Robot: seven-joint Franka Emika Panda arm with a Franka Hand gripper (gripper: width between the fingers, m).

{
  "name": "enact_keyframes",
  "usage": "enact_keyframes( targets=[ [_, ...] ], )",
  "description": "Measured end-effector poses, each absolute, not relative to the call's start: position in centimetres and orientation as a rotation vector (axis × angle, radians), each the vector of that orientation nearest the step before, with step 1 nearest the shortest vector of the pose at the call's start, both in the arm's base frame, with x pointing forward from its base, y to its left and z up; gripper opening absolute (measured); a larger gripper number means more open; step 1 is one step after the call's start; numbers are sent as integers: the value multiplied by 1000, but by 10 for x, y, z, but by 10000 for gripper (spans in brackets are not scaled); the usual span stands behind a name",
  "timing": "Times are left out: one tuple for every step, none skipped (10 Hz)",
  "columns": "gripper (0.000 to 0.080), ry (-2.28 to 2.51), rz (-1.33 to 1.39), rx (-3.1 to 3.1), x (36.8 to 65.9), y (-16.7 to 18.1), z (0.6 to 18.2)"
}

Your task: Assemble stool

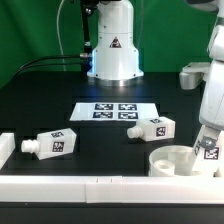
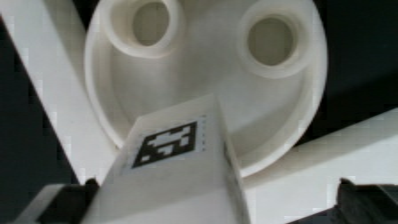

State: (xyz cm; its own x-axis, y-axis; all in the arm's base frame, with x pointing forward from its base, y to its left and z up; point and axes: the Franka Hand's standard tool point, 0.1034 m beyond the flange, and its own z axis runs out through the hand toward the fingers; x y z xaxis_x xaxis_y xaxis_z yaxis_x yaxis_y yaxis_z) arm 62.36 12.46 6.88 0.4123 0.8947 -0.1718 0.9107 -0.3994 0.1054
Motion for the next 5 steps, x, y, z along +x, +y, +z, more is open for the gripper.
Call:
enact_keyframes(
  targets=[
    [649, 1588, -128, 2483, 622, 129, 66],
    [649, 1574, -127, 2492, 622, 128, 66],
    [547, 1559, -126, 2500, 622, 128, 65],
    [547, 1517, -121, 2527, 622, 128, 65],
    [342, 1379, -105, 2603, 622, 128, 65]
  ],
)
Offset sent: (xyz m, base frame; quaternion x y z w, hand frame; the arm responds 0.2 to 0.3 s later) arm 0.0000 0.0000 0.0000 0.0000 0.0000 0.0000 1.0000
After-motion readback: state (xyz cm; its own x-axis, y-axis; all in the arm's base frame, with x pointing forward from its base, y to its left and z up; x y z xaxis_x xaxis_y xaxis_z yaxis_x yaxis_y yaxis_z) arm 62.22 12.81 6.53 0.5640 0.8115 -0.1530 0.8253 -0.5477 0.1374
